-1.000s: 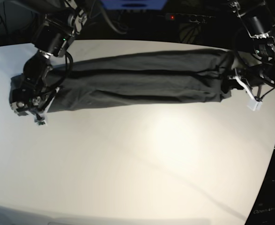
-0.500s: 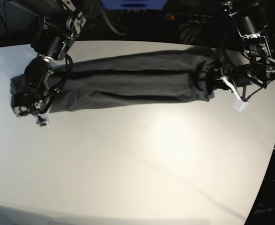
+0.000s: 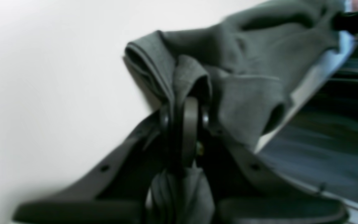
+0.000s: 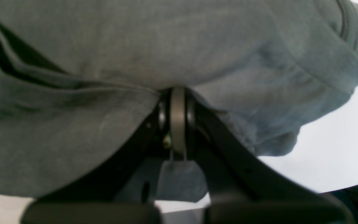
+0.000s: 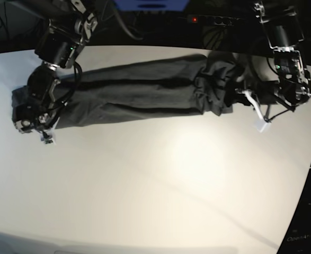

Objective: Fold the T-shirt properly
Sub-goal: 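Grasp the strip end with the left gripper and lift it, then carry the lifted strip end with the left gripper toward the right gripper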

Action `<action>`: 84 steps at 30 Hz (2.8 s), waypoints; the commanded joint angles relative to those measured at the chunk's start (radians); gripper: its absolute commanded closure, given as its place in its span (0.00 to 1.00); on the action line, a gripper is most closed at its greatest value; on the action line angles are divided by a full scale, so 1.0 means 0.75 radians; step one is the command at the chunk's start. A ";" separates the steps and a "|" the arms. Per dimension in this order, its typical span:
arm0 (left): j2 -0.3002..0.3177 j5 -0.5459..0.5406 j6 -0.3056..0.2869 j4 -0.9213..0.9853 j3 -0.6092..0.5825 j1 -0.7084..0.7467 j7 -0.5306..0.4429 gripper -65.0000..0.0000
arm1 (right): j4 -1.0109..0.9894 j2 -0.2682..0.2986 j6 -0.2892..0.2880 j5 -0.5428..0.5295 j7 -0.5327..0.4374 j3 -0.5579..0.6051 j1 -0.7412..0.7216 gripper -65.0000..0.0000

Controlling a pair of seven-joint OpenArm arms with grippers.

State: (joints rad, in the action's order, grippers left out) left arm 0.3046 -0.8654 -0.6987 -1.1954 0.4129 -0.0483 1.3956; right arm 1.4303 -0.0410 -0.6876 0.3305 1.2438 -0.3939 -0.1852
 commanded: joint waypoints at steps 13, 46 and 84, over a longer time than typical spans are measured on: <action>-0.068 -0.126 0.001 -0.277 -0.018 -0.147 0.001 0.97 | -0.034 -0.020 -0.014 -0.080 -0.053 0.027 0.007 0.99; -0.446 -0.202 0.401 -0.729 -0.116 0.102 0.001 0.97 | -0.034 -0.020 -0.014 -0.078 -0.053 0.092 -0.010 0.99; -0.597 0.584 1.518 -1.005 -0.746 0.082 0.001 0.97 | -0.026 -0.049 -0.014 -0.078 -0.053 0.131 0.015 0.99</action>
State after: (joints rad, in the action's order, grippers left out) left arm -0.1329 -0.4061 0.4419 -1.9327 -0.1410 0.0246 1.3979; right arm 1.4254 -0.0555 -0.6792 0.3492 1.2114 -0.2985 -0.1879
